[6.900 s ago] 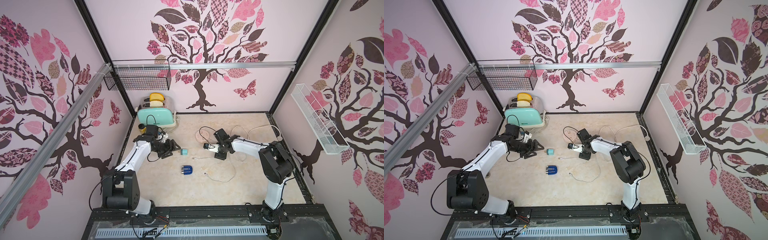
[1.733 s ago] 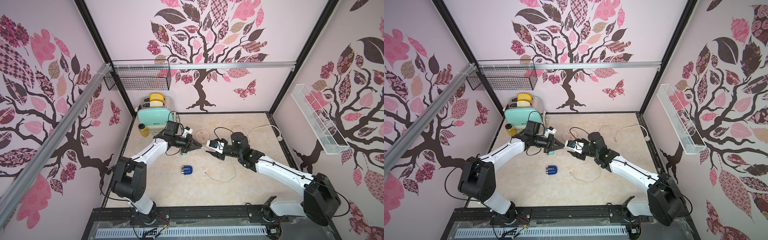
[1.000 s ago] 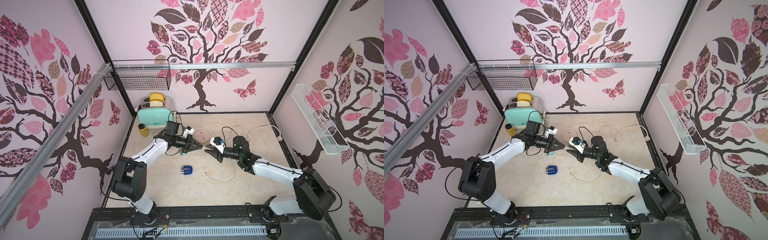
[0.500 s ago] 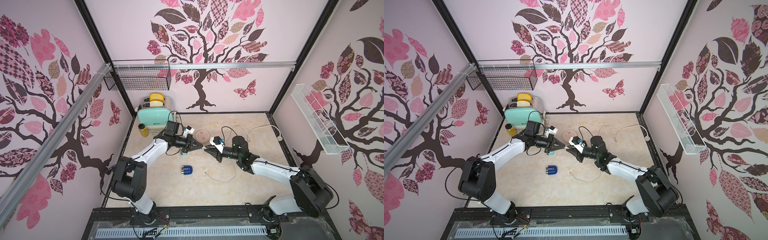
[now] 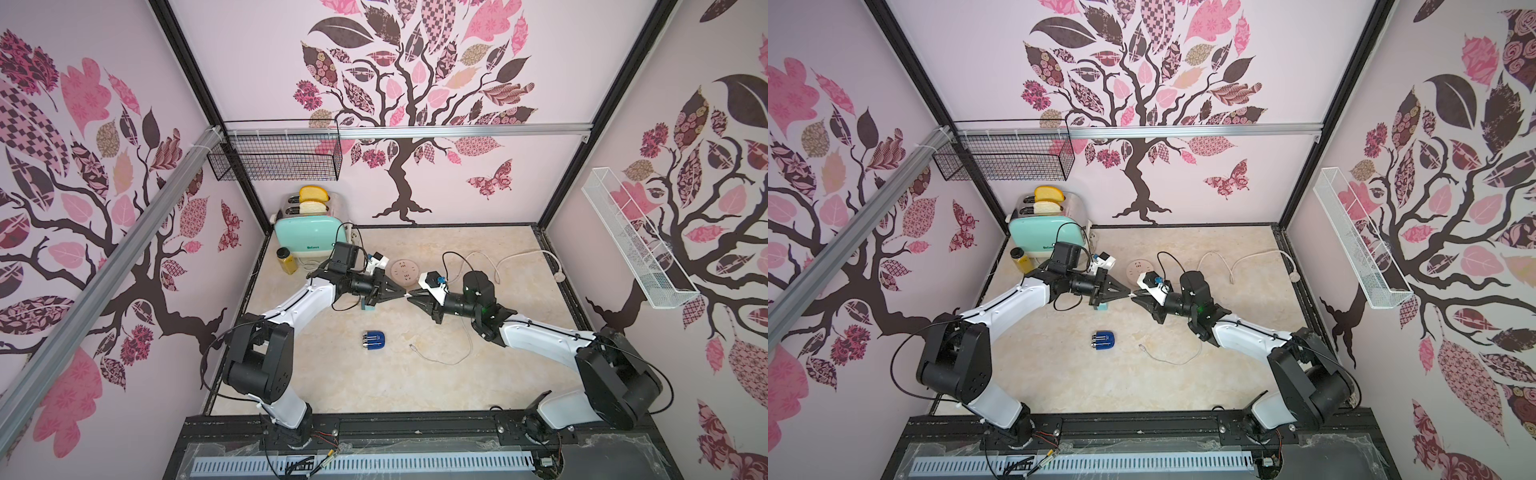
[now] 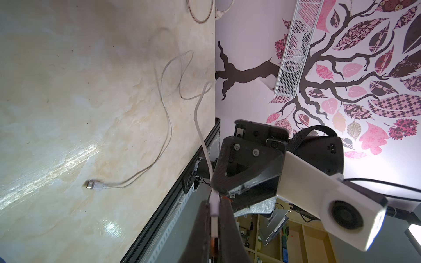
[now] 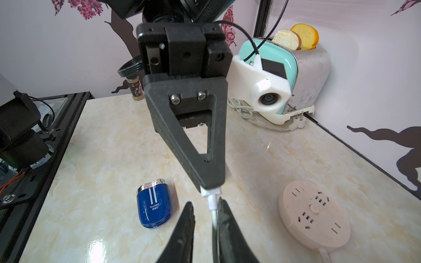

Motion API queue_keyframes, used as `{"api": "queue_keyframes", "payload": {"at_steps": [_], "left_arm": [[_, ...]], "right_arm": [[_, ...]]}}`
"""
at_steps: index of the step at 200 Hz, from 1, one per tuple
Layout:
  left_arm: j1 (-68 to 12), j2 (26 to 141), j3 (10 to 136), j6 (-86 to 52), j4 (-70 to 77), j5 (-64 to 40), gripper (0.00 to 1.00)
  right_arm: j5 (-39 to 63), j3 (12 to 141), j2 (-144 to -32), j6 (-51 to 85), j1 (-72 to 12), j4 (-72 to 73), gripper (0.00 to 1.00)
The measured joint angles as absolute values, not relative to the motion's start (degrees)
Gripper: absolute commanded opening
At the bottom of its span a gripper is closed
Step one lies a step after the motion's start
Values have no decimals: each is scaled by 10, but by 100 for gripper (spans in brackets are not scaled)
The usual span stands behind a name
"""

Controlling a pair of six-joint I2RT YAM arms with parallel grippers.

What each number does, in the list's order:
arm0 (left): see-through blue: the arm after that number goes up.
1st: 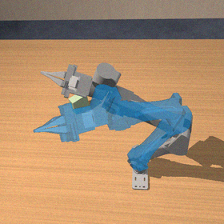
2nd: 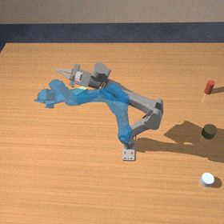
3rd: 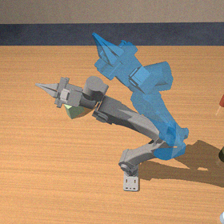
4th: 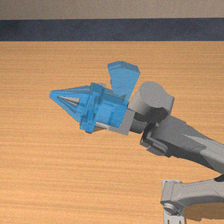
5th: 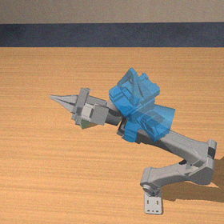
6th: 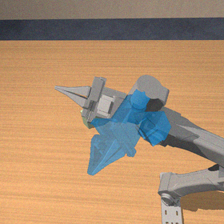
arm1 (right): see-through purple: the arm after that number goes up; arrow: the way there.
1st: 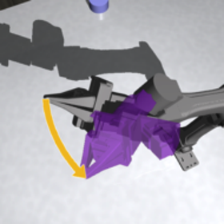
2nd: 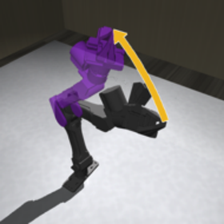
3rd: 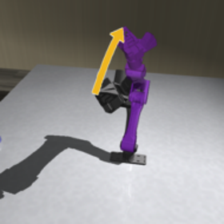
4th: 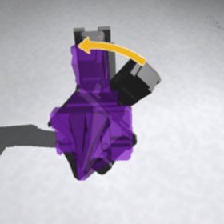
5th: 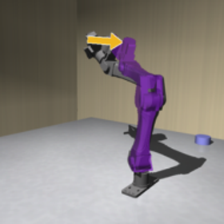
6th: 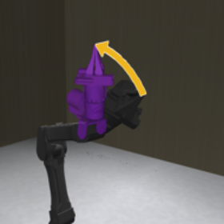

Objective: Charge the electric shaver
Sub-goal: Pick up the charging cable from the center of the board.

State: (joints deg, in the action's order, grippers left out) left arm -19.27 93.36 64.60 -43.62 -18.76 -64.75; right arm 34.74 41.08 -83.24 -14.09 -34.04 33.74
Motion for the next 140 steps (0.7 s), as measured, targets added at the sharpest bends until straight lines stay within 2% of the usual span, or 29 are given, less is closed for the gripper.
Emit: {"api": "queue_keyframes", "payload": {"at_steps": [33, 57, 77, 140], "left_arm": [[-193, 934, 640, -440, -184, -648, 0], [-193, 934, 639, -447, -176, -648, 0], [-193, 934, 637, -451, -167, -648, 0], [-193, 932, 636, -453, -164, -648, 0]], "right_arm": [[351, 413, -833, -141, -340, 337, 15], [355, 421, -838, -144, -340, 335, 23], [357, 425, -843, -146, -340, 334, 25], [356, 425, -843, -148, -340, 328, 21]]}}
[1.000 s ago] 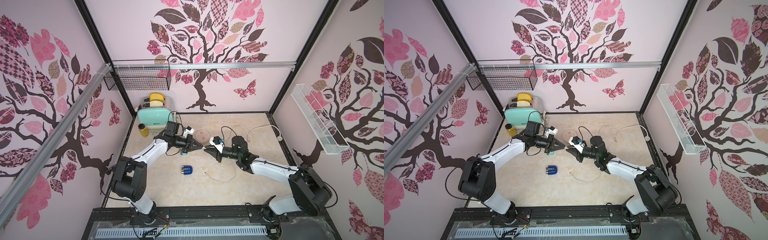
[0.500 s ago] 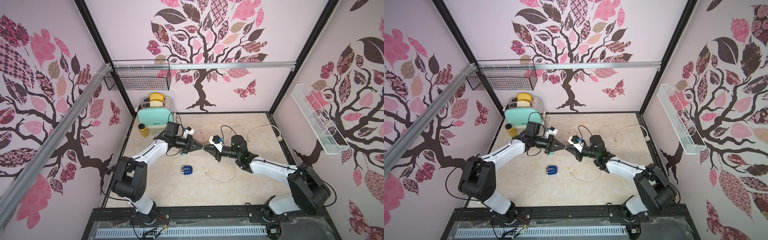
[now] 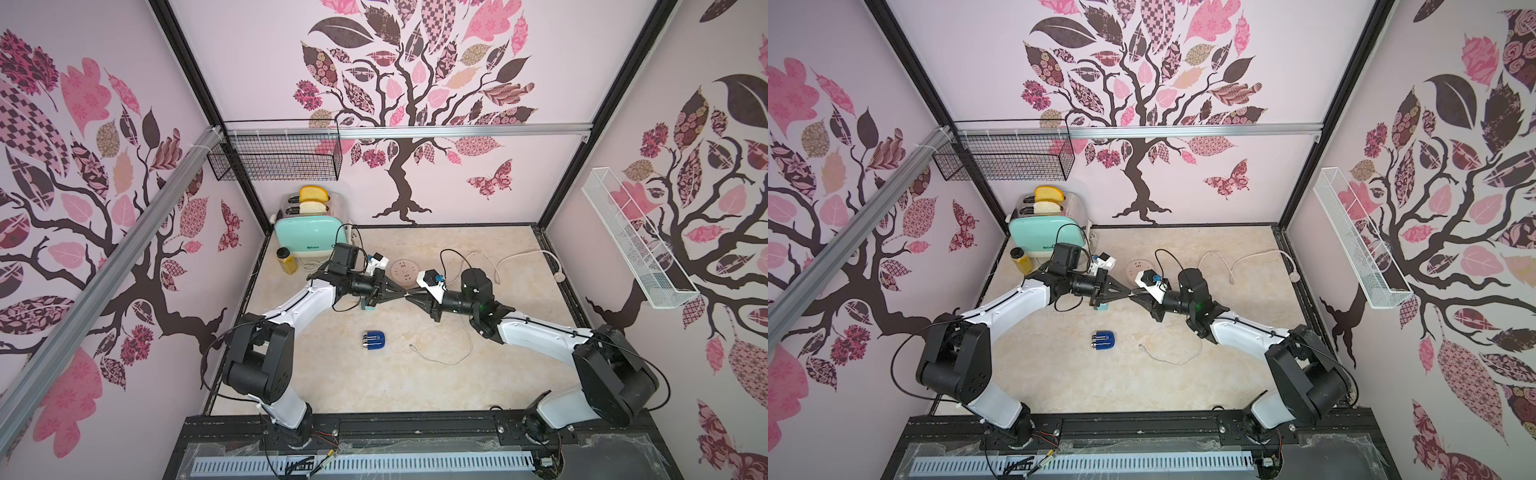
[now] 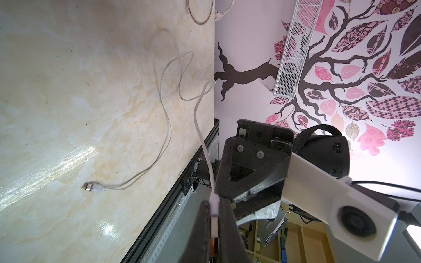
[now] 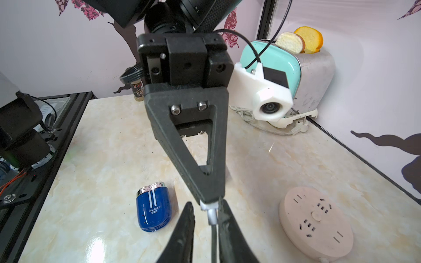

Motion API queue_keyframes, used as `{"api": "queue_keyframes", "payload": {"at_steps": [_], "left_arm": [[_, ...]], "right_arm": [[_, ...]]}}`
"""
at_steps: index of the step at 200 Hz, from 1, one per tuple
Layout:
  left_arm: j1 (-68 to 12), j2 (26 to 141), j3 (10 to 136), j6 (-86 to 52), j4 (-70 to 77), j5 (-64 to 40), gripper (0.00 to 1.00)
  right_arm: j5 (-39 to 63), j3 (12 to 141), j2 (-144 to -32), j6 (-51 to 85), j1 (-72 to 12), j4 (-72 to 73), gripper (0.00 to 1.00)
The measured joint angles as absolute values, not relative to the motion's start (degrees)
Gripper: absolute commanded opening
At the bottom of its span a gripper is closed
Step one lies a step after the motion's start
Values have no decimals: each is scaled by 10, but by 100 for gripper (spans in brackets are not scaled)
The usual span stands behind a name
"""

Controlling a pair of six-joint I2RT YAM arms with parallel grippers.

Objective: Charge the electric shaver
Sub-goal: Pick up the charging cable from the center of the board.

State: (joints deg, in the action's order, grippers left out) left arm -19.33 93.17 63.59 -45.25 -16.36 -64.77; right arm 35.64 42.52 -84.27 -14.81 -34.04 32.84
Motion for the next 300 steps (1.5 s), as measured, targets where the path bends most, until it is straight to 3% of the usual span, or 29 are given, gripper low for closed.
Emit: {"api": "queue_keyframes", "payload": {"at_steps": [92, 154, 221, 243, 253, 277, 300], "left_arm": [[-193, 931, 636, -453, -164, -648, 0], [-193, 931, 636, -456, -164, -647, 0], [-194, 930, 635, -483, -137, -651, 0], [-194, 929, 635, -490, -128, -653, 0], [-194, 929, 635, -493, -125, -657, 0], [-194, 927, 635, -494, -118, -661, 0], [-194, 926, 635, -494, -117, -663, 0]], "right_arm": [[352, 425, -843, -154, -340, 321, 19], [347, 425, -843, -156, -339, 320, 0], [343, 417, -835, -152, -335, 341, 0], [342, 417, -835, -152, -334, 345, 18], [342, 417, -835, -152, -333, 345, 21], [343, 417, -835, -150, -333, 342, 20], [343, 417, -835, -150, -333, 341, 14]]}}
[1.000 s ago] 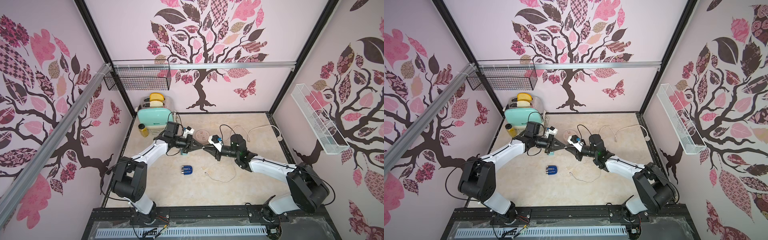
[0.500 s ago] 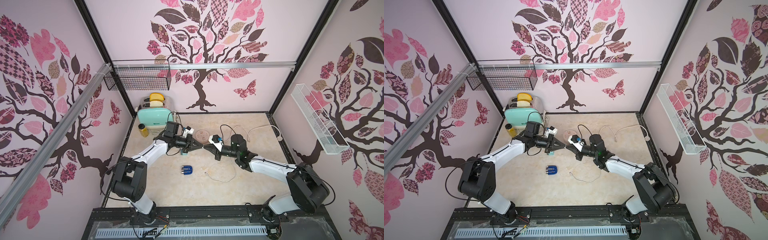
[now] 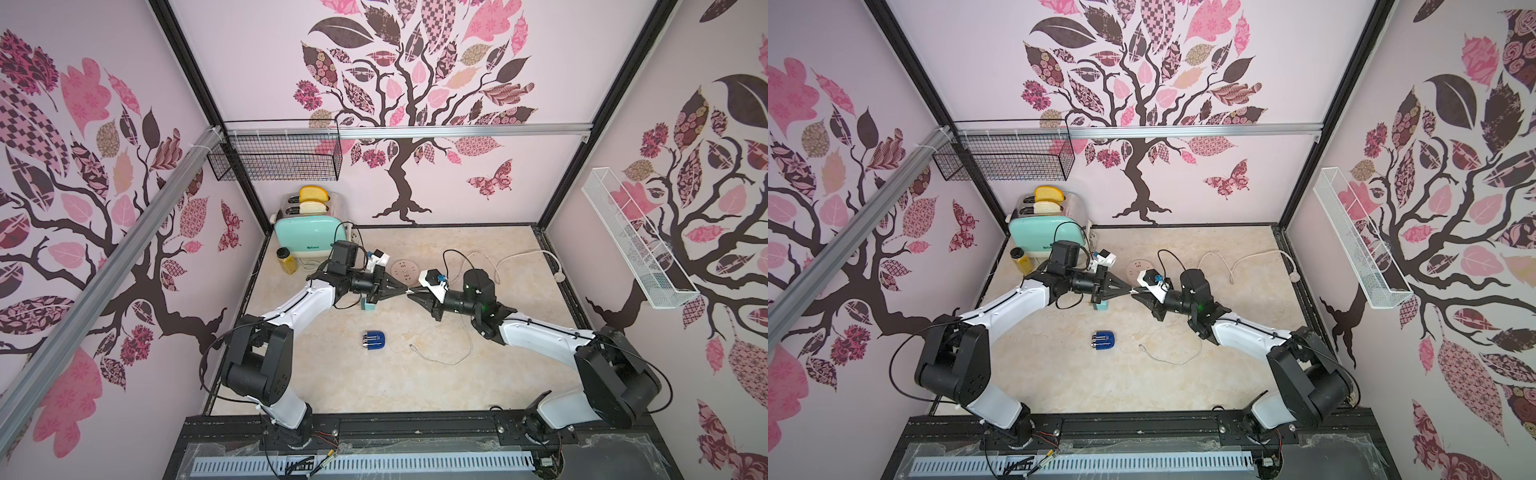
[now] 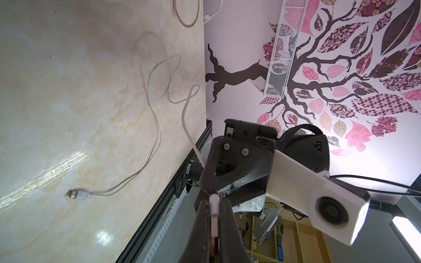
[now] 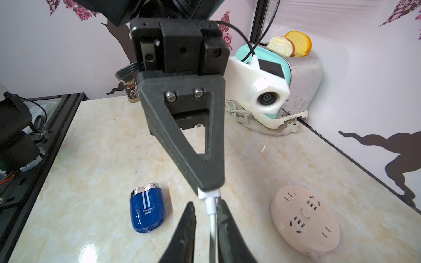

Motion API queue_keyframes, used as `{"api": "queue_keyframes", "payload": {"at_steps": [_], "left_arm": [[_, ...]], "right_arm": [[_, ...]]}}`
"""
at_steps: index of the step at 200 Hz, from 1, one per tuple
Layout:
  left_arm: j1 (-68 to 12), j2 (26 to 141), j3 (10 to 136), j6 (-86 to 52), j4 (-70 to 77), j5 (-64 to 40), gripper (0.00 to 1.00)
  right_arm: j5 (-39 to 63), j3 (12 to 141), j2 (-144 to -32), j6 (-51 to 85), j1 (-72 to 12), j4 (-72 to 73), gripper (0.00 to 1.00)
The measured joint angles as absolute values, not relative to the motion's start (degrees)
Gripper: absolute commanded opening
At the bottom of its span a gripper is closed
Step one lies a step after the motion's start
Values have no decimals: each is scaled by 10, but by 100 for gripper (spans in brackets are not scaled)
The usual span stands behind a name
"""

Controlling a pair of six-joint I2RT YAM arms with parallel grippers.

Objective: Charge the electric shaver
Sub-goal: Pick up the charging cable from the center of the board.

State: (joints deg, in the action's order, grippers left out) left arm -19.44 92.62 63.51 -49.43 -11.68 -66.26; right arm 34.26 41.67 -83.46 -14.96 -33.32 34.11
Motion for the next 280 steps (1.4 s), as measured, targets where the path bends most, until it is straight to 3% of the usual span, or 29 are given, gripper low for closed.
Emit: {"api": "queue_keyframes", "payload": {"at_steps": [16, 41, 76, 136, 157, 165, 189, 203, 247, 280], "left_arm": [[-194, 926, 635, -494, -117, -664, 0], [-194, 926, 633, -492, -117, -665, 0], [-194, 926, 628, -490, -119, -665, 0], [-194, 926, 628, -486, -121, -662, 0], [-194, 926, 628, -485, -122, -661, 0], [-194, 926, 628, -483, -123, -661, 11], [-189, 926, 641, -444, -174, -659, 60], [-171, 922, 660, -400, -233, -651, 74], [-13, 854, 716, -260, -371, -540, 74], [-11, 873, 769, -97, -455, -378, 64]], "right_arm": [[342, 417, -835, -148, -333, 341, 10], [343, 417, -835, -145, -333, 341, 19], [344, 417, -835, -140, -333, 342, 21], [349, 416, -835, -139, -333, 339, 1], [349, 416, -835, -139, -333, 339, 0], [349, 416, -835, -140, -333, 339, 0], [347, 416, -834, -146, -333, 332, 0], [345, 415, -828, -156, -332, 314, 0], [325, 394, -773, -186, -322, 247, 0], [299, 380, -738, -207, -321, 189, 0]]}}
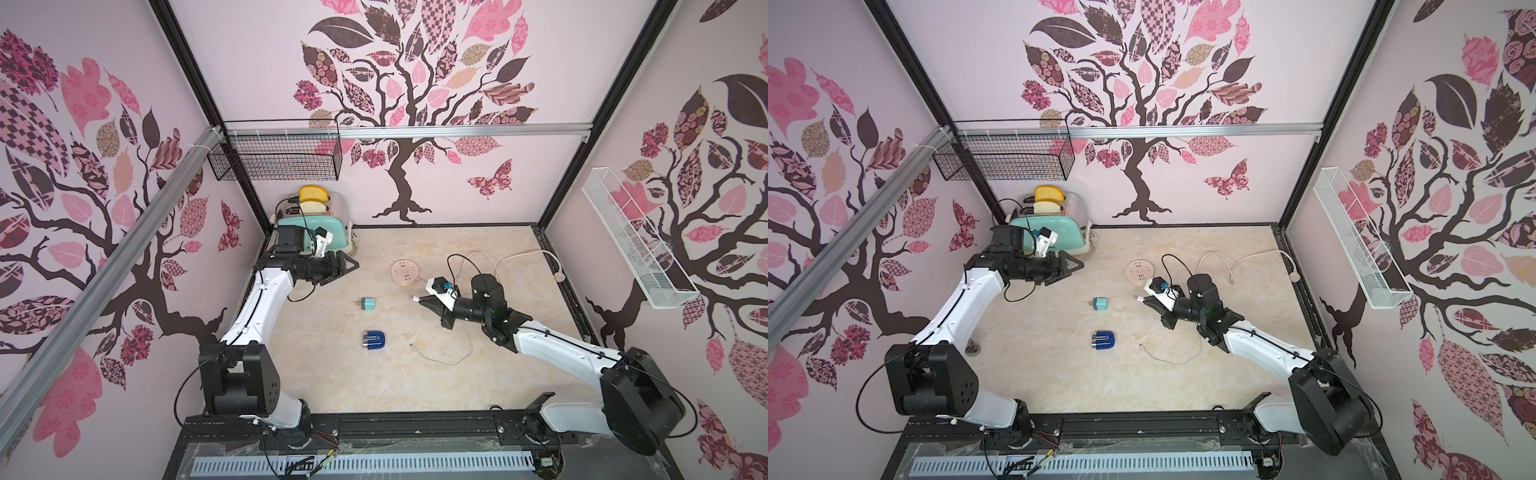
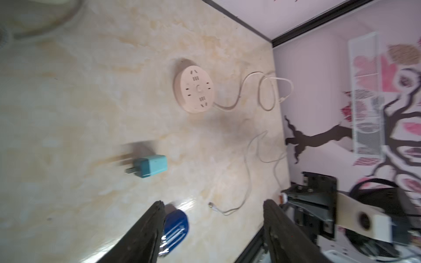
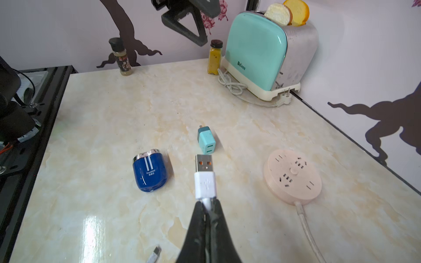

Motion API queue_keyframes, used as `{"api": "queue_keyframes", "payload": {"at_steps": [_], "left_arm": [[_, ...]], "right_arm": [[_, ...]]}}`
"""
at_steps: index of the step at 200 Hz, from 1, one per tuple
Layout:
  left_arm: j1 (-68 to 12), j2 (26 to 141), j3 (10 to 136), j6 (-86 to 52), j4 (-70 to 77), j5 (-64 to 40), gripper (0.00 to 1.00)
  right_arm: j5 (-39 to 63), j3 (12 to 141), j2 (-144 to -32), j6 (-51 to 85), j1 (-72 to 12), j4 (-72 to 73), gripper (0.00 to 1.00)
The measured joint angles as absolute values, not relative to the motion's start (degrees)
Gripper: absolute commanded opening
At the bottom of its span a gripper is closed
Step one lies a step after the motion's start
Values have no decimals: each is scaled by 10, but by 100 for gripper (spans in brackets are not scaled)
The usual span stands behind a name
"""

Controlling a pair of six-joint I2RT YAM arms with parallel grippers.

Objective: Charge the electric shaver
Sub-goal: Pick up the plug from the center of the board.

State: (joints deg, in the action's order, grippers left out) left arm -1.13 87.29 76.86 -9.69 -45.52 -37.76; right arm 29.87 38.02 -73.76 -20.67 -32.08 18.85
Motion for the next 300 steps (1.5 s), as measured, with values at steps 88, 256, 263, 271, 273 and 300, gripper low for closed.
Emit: {"api": "queue_keyframes", "payload": {"at_steps": [88, 256, 263, 271, 273, 300], "left_arm": [[-92, 923, 669, 383, -445, -213, 75], [-146, 1037, 721, 582, -412, -247, 78], [-149, 1041, 721, 586, -415, -241, 78], [-151, 1047, 721, 590, -417, -234, 77], [-152, 1048, 722, 591, -418, -233, 77], [-156, 1075, 734, 602, -423, -205, 76]], "right_arm": [[263, 351, -702, -214, -302, 130, 0], [284, 349, -710, -214, -265, 131, 0], [284, 349, -710, -214, -264, 132, 0], [284, 349, -710, -215, -264, 133, 0], [284, 349, -710, -214, -264, 133, 0], [284, 349, -710, -214, -263, 135, 0]]}}
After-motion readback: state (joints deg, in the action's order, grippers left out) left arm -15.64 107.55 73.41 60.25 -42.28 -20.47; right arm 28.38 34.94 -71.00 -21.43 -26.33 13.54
